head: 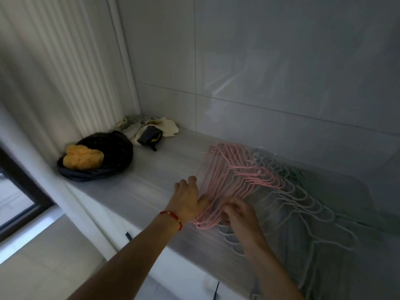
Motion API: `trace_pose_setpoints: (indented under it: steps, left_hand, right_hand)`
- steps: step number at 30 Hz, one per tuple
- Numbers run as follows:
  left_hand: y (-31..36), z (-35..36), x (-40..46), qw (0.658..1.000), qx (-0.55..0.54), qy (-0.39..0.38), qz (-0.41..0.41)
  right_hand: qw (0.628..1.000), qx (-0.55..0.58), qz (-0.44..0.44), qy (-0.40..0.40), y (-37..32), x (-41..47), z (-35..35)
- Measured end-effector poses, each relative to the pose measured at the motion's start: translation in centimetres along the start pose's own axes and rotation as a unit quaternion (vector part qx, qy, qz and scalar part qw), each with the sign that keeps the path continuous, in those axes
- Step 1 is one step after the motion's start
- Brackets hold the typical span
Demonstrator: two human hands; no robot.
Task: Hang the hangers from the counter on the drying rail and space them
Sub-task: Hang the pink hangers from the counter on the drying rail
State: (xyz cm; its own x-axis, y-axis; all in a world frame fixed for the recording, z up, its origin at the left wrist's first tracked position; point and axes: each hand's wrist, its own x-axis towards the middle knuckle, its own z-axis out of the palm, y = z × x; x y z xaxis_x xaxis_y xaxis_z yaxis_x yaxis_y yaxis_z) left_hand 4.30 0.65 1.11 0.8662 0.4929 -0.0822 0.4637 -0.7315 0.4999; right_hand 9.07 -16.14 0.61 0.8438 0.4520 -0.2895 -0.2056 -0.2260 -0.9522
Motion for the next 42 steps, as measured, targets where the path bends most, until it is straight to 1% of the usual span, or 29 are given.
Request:
trace_pose_setpoints:
  steps: [2, 4, 7, 8, 10, 12, 15, 16, 18, 20, 23, 25, 27, 29, 32, 37, 39, 42]
  left_hand:
    - [0.0, -0.6, -2.8, 0.999, -0.042, 0.034, 0.000]
    - [-0.2, -1.0, -6.6, 0.993, -0.098, 0.068, -0.003]
    - [-0.1, -1.7, -14.2, 0.967, -0.221, 0.121, -0.036]
    - [-0.1, -1.9, -17.0, 0.955, -0.255, 0.145, -0.045]
    - [-0.3, -2.0, -22.8, 0.929, -0.311, 0.189, -0.072]
    - [-1.1, -1.7, -28.7, 0.898, -0.362, 0.225, -0.105]
    - [-1.9, -0.3, -38.2, 0.860, -0.396, 0.278, -0.164]
    - [-1.9, 0.3, -41.3, 0.850, -0.398, 0.296, -0.181]
    - [-1.7, 1.5, -47.5, 0.828, -0.394, 0.334, -0.216]
    - [-1.5, 2.6, -53.6, 0.804, -0.384, 0.376, -0.254]
    - [-0.1, 4.3, -62.6, 0.766, -0.369, 0.423, -0.313]
    - [1.3, 5.5, -68.3, 0.727, -0.370, 0.462, -0.347]
    - [2.7, 6.8, -74.1, 0.681, -0.381, 0.498, -0.379]
    - [3.8, 8.1, -80.3, 0.646, -0.387, 0.522, -0.401]
    - [5.5, 10.0, -90.3, 0.596, -0.397, 0.566, -0.409]
    - [7.8, 12.1, -107.0, 0.525, -0.389, 0.614, -0.443]
    - [8.2, 12.1, -113.6, 0.493, -0.380, 0.643, -0.447]
    - [8.2, 11.7, -121.8, 0.450, -0.360, 0.694, -0.432]
  right_hand:
    - [1.000, -0.011, -0.016, -0.025, -0.2, -0.9, 0.3]
    - [0.997, 0.013, -0.033, -0.072, -0.3, -2.1, 1.4]
    - [0.986, 0.023, -0.029, -0.164, 0.3, -5.0, 3.9]
    - [0.977, 0.026, -0.028, -0.212, 0.7, -6.3, 4.9]
    - [0.941, 0.047, -0.029, -0.335, 1.6, -9.9, 6.9]
    - [0.902, 0.079, -0.009, -0.424, 2.8, -13.7, 8.7]
    - [0.850, 0.085, 0.047, -0.518, 5.2, -20.9, 11.2]
    - [0.834, 0.070, 0.054, -0.545, 6.1, -23.4, 12.0]
    - [0.803, 0.030, 0.037, -0.594, 7.7, -28.7, 13.1]
    - [0.777, -0.001, 0.012, -0.629, 9.1, -34.0, 13.8]
    - [0.737, -0.033, 0.003, -0.675, 11.5, -41.6, 14.3]
    - [0.710, -0.056, 0.008, -0.702, 13.4, -46.4, 14.5]
    - [0.690, -0.087, 0.020, -0.718, 15.3, -51.7, 14.5]
    - [0.672, -0.118, 0.038, -0.730, 17.0, -57.7, 14.3]
    - [0.639, -0.152, 0.054, -0.752, 20.2, -67.1, 13.7]
    - [0.604, -0.198, 0.093, -0.767, 24.8, -82.2, 12.2]
    - [0.595, -0.208, 0.081, -0.772, 25.6, -87.7, 12.3]
    - [0.580, -0.197, 0.050, -0.789, 26.1, -94.0, 13.4]
